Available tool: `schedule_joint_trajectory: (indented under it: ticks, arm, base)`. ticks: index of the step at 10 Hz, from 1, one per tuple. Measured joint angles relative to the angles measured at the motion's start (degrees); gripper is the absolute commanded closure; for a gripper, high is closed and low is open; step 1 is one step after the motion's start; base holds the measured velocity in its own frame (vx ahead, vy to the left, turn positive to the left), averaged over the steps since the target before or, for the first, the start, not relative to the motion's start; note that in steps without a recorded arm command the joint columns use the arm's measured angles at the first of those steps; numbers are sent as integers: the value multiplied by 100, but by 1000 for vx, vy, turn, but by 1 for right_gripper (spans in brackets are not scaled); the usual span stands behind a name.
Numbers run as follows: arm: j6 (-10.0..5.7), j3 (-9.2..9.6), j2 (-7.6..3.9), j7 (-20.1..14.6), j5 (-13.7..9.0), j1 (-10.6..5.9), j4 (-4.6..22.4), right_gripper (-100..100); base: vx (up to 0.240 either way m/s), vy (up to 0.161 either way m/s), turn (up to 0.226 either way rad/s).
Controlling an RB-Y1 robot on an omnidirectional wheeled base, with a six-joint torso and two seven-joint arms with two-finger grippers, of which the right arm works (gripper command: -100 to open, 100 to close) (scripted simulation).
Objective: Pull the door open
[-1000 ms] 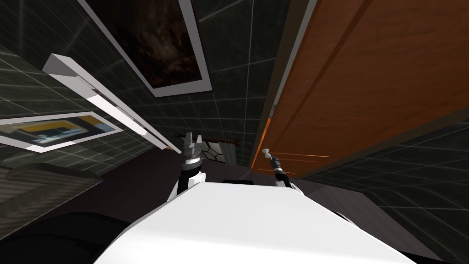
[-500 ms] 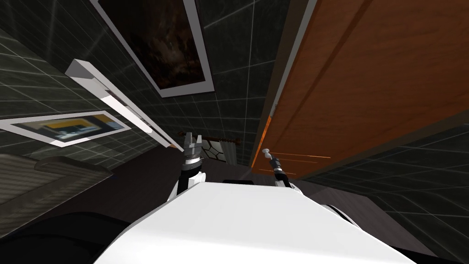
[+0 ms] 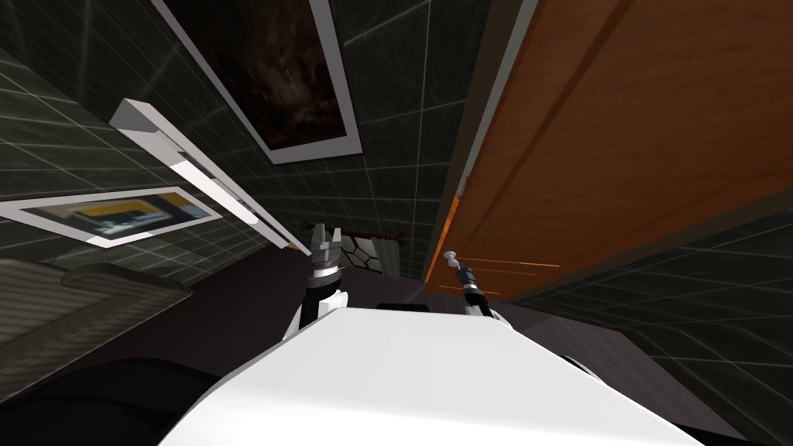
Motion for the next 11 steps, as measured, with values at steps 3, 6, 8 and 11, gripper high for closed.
schedule_joint_trajectory:
  ticks: [3, 6, 8, 11]
  arm:
    - [-61, 32, 14, -138, -39, -153, 225, 100]
    - [132, 78, 11, -430, -190, -6, -13, -100]
    - [142, 80, -35, -719, -314, -10, -88, -100]
    - [311, 162, -2, -1118, -462, 55, -286, -100]
  base:
    - [-20, -4, 22]
    - [-34, -20, 15]
    - [-55, -23, -15]
    - [-56, 8, 27]
